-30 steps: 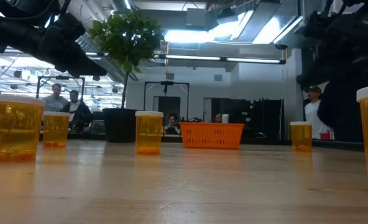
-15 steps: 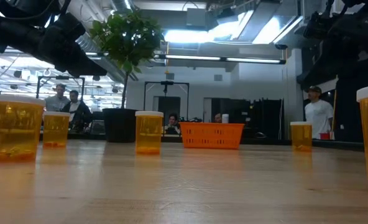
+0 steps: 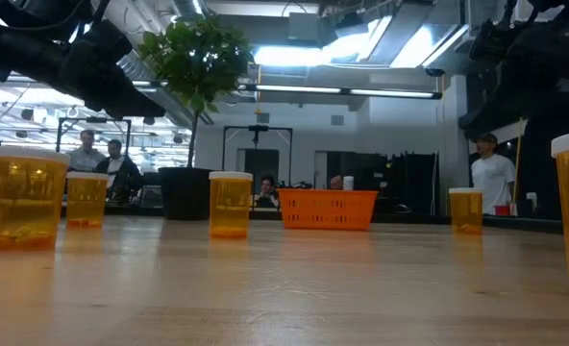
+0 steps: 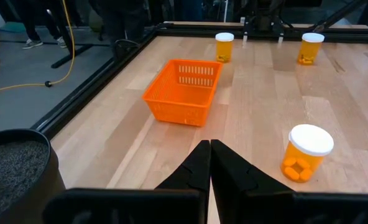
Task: Pick and place pill bottles into a basket
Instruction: Put the orange pill bottle into the orange bin
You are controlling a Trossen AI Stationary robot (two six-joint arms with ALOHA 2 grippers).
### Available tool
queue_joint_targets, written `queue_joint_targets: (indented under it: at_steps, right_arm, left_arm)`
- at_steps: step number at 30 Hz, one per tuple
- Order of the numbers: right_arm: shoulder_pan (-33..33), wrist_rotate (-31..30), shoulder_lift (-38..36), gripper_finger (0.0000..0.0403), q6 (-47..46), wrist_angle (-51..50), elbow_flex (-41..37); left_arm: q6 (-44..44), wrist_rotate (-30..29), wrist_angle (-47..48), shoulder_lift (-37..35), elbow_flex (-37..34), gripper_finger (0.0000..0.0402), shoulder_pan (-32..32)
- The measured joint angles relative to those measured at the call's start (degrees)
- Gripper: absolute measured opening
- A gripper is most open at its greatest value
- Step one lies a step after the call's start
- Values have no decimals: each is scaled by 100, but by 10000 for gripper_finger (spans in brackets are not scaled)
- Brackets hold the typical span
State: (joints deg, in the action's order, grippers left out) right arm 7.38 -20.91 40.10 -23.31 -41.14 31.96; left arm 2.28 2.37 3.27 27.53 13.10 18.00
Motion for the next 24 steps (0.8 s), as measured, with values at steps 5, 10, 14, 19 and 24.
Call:
queue_joint_targets:
  at_steps: [5,10,14,19,24]
  right_arm:
    - [-2,-45,-1,304,-683,-640,-8]
    - [-2,-45,-2,304,-1448,-916,-32]
    - [-2,-47,-2,304,-2082,-1230,-35]
    - [-2,-130,4,304,-2426,-1234,-39]
    - [-2,-336,166,304,-2420,-651,-491]
  left_arm:
    - [0,0,0,-2,0,6,-1]
    - [0,0,1,-1,0,6,0]
    - [1,-1,1,-2,0,6,0]
    - [0,-2,2,-2,0,6,-2]
    - [0,-2,0,-2,0,6,0]
